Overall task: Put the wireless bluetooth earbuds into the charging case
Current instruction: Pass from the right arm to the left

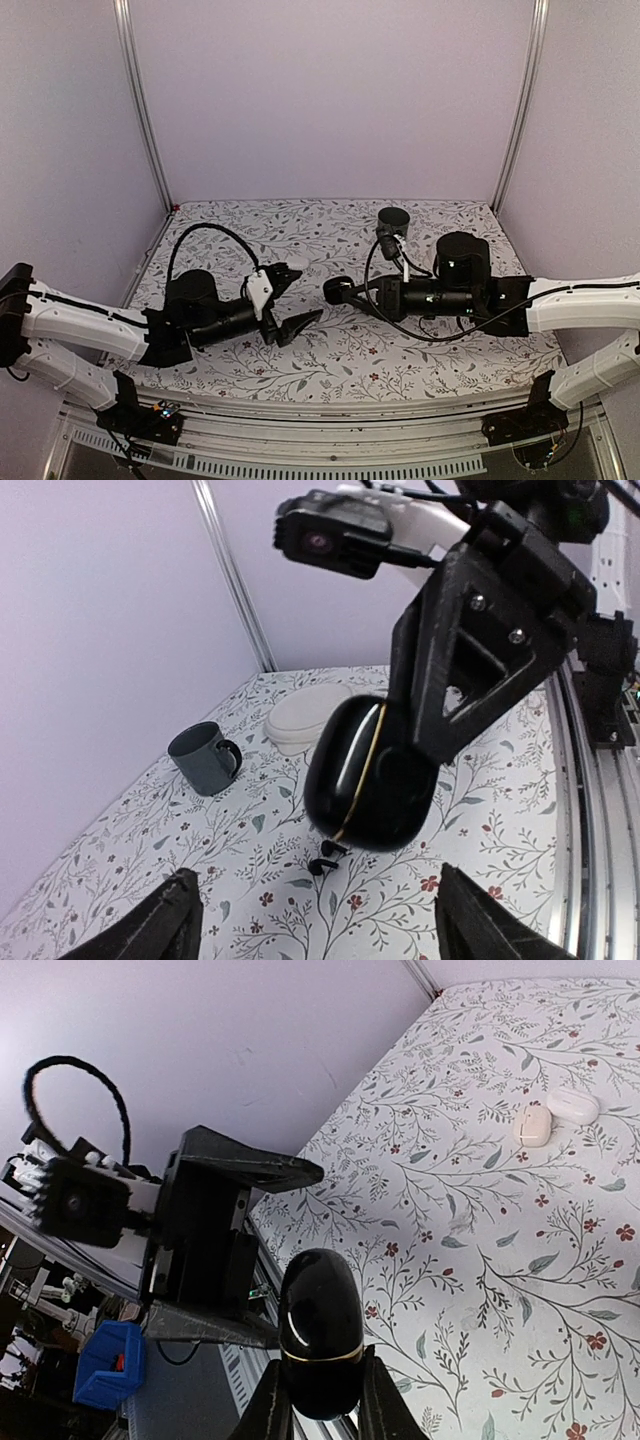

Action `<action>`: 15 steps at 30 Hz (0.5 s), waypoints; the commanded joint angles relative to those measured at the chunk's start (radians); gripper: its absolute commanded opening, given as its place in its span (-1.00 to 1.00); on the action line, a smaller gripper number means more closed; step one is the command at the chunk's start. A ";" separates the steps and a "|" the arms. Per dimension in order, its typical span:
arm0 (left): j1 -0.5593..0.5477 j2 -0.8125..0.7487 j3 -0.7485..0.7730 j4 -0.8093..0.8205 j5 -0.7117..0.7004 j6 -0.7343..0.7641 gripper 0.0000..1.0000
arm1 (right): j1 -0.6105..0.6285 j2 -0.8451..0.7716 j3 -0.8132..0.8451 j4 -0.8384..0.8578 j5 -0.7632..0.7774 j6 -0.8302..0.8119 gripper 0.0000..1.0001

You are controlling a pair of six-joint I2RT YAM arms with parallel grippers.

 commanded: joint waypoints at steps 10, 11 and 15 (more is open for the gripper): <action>0.167 0.066 -0.119 0.628 0.442 -0.800 0.25 | 0.012 -0.049 -0.068 0.381 -0.103 -0.038 -0.91; 0.167 0.086 -0.110 0.652 0.450 -0.831 0.23 | 0.015 -0.049 -0.069 0.398 -0.098 -0.040 -0.91; 0.167 0.160 -0.100 0.814 0.474 -0.952 0.12 | 0.029 -0.040 -0.078 0.451 -0.068 -0.042 -0.91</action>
